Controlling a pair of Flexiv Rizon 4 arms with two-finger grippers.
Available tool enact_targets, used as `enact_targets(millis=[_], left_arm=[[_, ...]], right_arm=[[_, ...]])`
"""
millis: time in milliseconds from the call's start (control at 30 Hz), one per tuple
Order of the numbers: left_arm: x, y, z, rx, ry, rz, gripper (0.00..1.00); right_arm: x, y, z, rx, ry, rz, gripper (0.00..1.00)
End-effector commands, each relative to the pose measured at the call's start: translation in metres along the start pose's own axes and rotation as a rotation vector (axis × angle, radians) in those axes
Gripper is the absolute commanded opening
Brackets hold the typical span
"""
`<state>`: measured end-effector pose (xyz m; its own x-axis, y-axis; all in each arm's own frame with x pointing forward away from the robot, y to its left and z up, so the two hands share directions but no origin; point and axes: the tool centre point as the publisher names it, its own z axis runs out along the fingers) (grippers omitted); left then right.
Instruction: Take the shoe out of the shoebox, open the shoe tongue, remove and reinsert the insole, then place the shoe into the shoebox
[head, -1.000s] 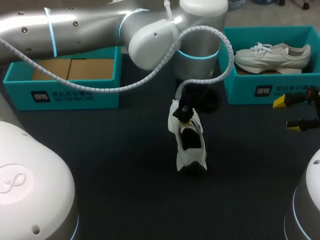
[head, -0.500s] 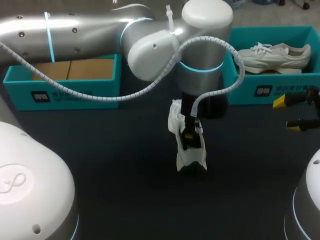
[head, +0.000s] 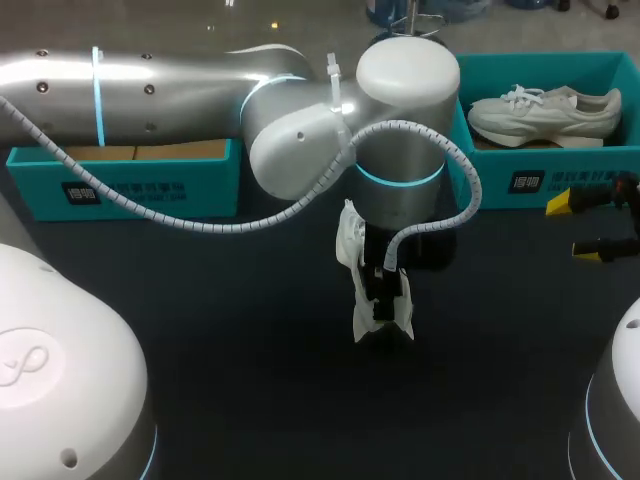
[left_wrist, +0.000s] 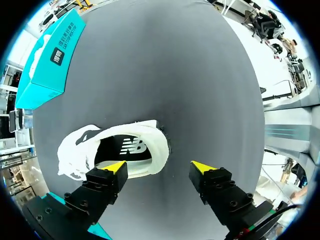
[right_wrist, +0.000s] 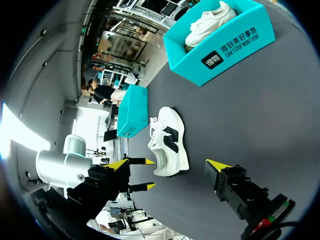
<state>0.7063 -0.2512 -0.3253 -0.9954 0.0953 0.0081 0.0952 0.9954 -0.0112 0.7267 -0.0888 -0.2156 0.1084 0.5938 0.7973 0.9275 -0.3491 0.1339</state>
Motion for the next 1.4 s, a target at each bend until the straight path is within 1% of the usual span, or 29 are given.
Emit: enact_targets(millis=[33,133,400,667,733,800,833,867,967,1000,1033,1100,1133,1267,1367,1400], left_arm=[[-0.005,-0.009,0.022,-0.011,0.005,-0.005,1.0],[-0.004,-0.014,0.035,-0.03,0.001,-0.009,1.0],[0.003,-0.023,0.059,-0.018,-0.011,-0.023,1.0],[0.001,-0.02,0.077,-0.016,-0.007,-0.083,1.0],[0.001,-0.018,0.077,0.0,-0.012,-0.095,0.9],[0.002,-0.016,0.076,0.001,-0.01,-0.097,0.86],[0.002,-0.016,0.075,0.002,-0.01,-0.098,0.78],[0.003,-0.016,0.075,0.004,-0.007,-0.096,0.74],[0.005,-0.015,0.075,0.004,-0.004,-0.095,0.71],[0.005,-0.015,0.075,0.005,-0.004,-0.096,0.58],[0.006,-0.014,0.074,0.005,-0.005,-0.097,0.51],[0.006,-0.013,0.073,0.01,-0.008,-0.109,0.49],[0.006,-0.012,0.072,0.01,-0.009,-0.109,0.52],[0.006,-0.01,0.069,0.014,-0.01,-0.113,0.53],[0.007,-0.009,0.067,0.018,0.001,-0.103,0.43],[0.008,-0.01,0.066,0.019,0.001,-0.102,0.31]], right_arm=[[0.001,-0.001,0.0,-0.001,-0.005,0.001,1.0],[0.001,-0.001,0.0,-0.001,-0.005,0.001,1.0],[0.001,-0.001,0.0,-0.001,-0.005,0.001,1.0],[0.001,-0.001,0.0,-0.001,-0.005,0.001,1.0],[0.001,-0.001,0.0,-0.001,-0.005,0.001,1.0],[0.001,-0.001,0.0,-0.001,-0.005,0.001,1.0],[0.001,-0.001,0.0,-0.001,-0.005,0.001,1.0],[0.001,-0.001,0.0,-0.001,-0.005,0.001,1.0],[0.001,-0.001,0.0,-0.001,-0.005,0.001,1.0],[0.001,-0.001,0.0,-0.001,-0.005,0.001,1.0],[0.001,-0.001,0.0,-0.001,-0.005,0.001,1.0],[0.001,-0.001,0.0,-0.001,-0.005,0.001,1.0],[0.001,-0.001,0.0,-0.001,-0.005,0.001,1.0],[0.001,-0.001,0.0,-0.001,-0.005,0.001,1.0],[0.001,-0.001,0.0,-0.001,-0.005,0.001,1.0],[0.001,-0.001,0.0,-0.001,-0.005,0.001,1.0]])
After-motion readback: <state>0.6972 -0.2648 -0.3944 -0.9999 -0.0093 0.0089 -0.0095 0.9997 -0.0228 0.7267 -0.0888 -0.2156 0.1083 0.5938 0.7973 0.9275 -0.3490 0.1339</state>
